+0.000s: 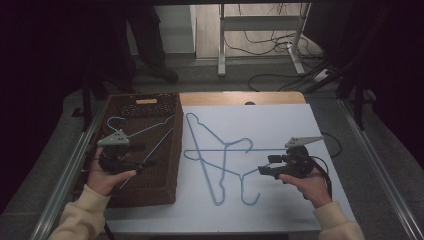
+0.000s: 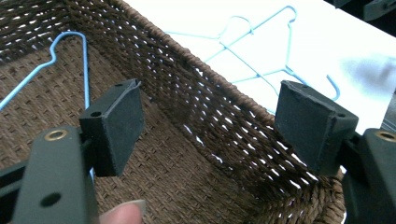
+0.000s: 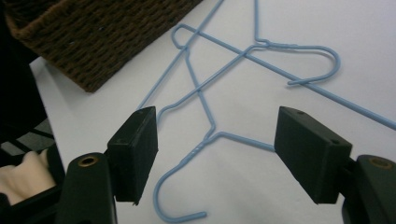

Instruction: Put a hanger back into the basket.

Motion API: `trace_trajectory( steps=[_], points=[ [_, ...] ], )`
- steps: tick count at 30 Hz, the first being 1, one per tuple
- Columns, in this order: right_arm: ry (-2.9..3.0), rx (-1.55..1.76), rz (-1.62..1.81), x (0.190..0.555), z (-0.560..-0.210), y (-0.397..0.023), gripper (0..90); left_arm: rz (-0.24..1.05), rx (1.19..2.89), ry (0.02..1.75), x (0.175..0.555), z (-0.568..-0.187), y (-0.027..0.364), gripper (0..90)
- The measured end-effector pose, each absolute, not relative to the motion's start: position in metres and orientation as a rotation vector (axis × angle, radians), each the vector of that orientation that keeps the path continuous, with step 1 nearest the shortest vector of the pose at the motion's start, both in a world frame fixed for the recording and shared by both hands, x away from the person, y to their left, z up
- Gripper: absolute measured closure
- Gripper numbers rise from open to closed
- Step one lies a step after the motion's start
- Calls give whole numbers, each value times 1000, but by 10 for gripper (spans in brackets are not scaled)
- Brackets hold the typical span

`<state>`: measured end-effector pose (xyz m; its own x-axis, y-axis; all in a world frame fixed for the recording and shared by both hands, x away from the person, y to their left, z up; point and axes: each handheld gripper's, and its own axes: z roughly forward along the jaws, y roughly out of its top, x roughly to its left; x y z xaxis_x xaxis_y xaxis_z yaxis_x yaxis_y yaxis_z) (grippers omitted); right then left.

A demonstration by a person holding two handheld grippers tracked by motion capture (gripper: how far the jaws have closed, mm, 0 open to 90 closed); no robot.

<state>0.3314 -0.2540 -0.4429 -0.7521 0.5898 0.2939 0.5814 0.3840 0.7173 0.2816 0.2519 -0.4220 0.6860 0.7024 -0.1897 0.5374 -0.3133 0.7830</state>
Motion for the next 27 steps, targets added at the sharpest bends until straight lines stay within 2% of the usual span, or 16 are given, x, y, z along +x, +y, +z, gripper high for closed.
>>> trace_trajectory(
  steps=[21,27],
  points=[
    [2562,1118,1256,354,-434,-216,311,239,2004,936,268,-419,244,222],
    [2590,1161,1167,372,-440,-196,328,233,2006,936,268,-421,243,222]
  ],
)
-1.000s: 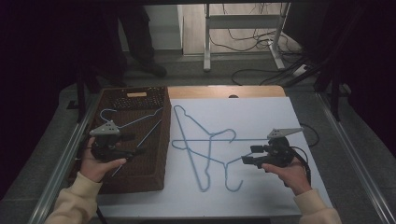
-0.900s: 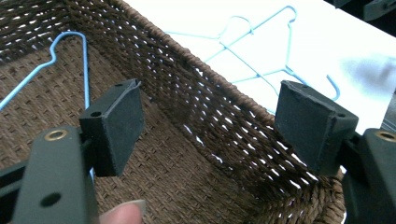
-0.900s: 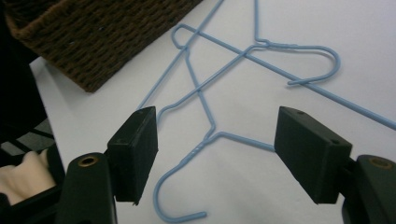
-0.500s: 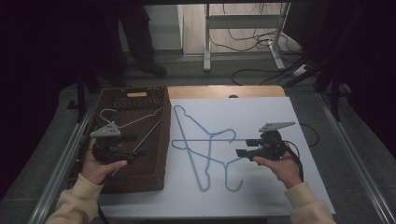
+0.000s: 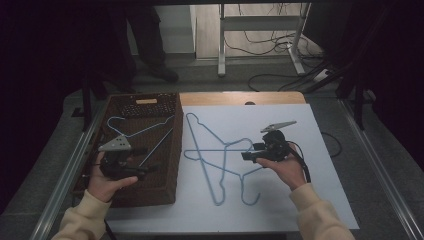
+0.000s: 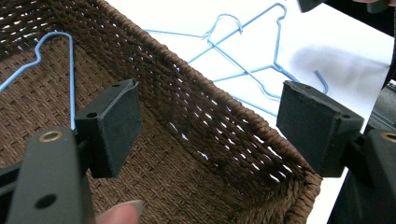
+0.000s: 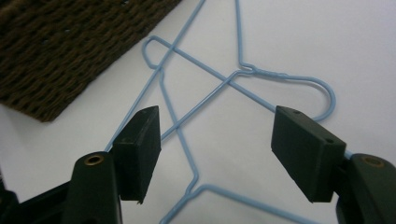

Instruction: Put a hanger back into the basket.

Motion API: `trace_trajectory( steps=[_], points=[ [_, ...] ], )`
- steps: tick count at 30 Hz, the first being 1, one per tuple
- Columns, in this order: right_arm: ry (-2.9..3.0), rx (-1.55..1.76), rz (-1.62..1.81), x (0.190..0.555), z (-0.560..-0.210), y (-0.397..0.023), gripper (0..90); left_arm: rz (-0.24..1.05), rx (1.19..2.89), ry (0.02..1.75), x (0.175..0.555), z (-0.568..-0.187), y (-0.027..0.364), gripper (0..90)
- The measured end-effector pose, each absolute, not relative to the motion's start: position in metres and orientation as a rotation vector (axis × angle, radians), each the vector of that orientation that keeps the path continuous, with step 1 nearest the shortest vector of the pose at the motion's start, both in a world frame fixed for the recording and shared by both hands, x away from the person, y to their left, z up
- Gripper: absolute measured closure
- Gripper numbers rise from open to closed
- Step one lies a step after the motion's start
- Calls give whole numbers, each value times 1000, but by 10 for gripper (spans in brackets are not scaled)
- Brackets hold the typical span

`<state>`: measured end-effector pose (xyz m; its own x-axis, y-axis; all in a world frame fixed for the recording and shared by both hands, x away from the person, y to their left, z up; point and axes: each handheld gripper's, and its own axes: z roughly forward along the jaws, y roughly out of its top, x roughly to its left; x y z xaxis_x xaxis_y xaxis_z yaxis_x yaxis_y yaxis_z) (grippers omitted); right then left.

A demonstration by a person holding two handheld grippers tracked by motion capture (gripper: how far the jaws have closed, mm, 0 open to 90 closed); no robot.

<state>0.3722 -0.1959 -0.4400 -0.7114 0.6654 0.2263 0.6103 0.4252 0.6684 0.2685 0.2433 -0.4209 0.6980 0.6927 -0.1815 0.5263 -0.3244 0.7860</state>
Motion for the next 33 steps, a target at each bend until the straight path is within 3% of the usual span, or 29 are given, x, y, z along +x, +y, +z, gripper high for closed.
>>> trace_trajectory(
  steps=[14,33],
  points=[
    [2623,1160,998,417,-460,-144,362,215,2037,907,271,-425,235,226],
    [2648,1158,847,461,-486,-105,397,213,2037,918,270,-427,236,230]
  ],
)
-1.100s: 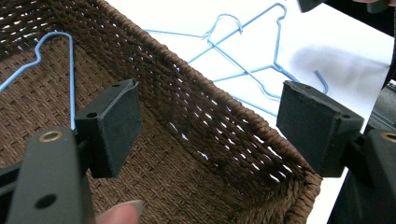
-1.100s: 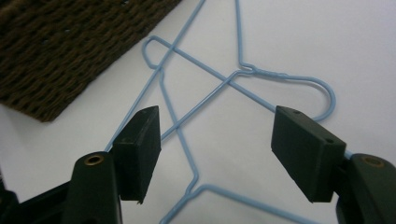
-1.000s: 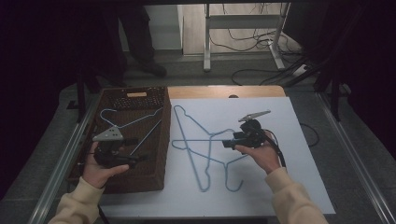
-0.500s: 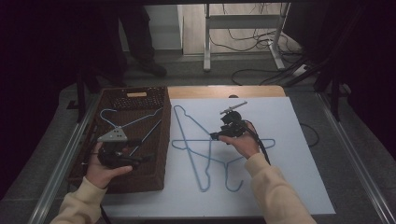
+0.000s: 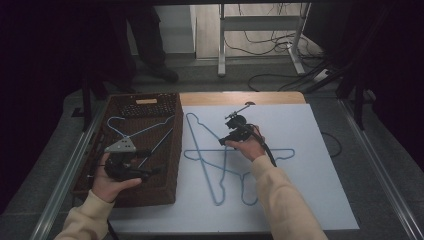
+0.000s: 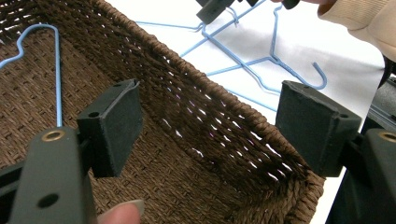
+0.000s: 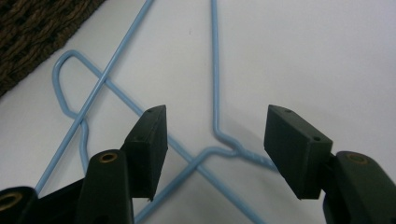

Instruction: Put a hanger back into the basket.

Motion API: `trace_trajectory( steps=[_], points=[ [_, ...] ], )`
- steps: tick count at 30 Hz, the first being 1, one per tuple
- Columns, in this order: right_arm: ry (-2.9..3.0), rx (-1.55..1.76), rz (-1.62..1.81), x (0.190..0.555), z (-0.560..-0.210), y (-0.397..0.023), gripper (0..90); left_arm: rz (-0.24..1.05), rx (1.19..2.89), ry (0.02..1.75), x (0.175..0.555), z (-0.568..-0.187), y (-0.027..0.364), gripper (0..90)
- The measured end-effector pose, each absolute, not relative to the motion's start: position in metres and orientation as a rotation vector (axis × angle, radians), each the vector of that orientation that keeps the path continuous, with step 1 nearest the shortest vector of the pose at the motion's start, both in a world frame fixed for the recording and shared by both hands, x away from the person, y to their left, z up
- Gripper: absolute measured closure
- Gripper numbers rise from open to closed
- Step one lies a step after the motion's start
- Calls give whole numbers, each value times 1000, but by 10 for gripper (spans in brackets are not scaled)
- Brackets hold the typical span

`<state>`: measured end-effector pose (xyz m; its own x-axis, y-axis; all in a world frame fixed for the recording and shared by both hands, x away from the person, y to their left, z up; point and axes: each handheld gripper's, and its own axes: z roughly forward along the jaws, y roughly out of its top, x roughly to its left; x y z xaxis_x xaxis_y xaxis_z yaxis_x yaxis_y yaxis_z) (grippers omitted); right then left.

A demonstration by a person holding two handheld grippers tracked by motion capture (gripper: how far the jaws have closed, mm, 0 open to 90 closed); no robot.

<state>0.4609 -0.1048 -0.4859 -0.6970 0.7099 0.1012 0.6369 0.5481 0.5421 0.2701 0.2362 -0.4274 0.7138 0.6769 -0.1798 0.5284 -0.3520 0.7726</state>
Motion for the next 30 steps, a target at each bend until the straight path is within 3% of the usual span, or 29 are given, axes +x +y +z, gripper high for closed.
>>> trace_trajectory(
  steps=[14,28,30],
  points=[
    [2697,1111,735,475,-502,-86,497,217,2034,924,269,-427,238,232],
    [2747,994,619,474,-507,-79,837,217,2036,924,270,-428,237,234],
    [2754,995,623,474,-507,-79,849,217,2037,925,270,-429,237,234]
  ],
)
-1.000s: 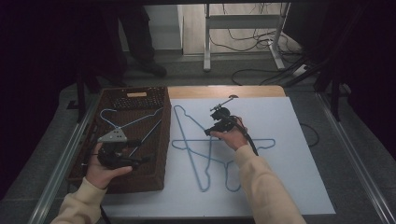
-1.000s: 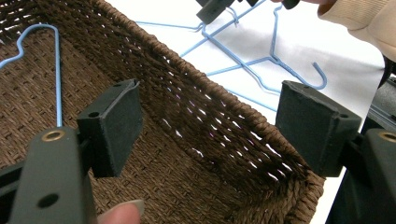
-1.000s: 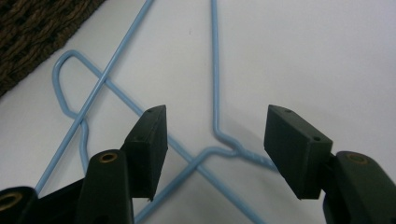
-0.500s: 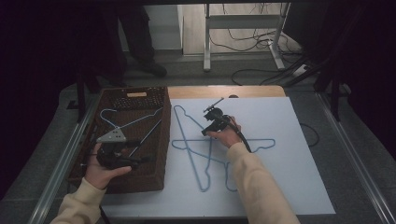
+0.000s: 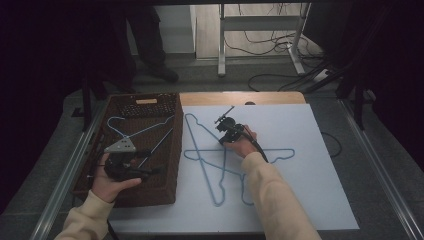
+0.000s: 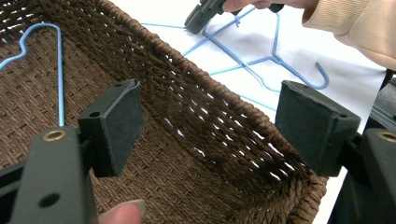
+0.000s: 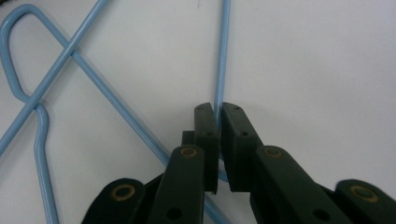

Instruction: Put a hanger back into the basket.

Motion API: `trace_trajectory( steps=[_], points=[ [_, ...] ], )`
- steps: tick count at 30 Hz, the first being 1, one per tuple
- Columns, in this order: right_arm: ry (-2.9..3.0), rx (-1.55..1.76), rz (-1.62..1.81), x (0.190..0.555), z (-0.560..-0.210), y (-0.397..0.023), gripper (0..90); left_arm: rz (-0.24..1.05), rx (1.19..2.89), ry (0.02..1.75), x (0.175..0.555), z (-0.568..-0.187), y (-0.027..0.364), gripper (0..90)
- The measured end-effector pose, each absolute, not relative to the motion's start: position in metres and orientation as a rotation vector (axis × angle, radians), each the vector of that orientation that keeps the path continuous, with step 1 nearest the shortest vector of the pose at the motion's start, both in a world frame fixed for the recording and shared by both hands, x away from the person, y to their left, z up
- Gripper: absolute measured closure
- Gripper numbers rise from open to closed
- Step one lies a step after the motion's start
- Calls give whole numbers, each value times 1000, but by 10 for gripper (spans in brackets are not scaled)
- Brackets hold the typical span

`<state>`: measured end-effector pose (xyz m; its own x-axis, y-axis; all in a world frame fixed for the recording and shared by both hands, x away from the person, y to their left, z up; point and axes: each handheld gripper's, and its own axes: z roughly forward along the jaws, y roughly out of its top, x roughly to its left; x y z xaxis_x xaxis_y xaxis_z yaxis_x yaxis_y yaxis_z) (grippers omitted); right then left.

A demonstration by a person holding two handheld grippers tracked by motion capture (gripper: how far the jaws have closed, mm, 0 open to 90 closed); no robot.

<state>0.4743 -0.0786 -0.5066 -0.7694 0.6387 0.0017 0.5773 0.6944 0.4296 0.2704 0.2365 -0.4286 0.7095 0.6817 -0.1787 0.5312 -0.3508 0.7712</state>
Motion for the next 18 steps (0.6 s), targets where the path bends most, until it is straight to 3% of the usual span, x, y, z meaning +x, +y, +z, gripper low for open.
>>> trace_trajectory(
  steps=[18],
  points=[
    [2803,996,632,474,-499,-87,871,222,2030,930,270,-428,237,240]
  ],
)
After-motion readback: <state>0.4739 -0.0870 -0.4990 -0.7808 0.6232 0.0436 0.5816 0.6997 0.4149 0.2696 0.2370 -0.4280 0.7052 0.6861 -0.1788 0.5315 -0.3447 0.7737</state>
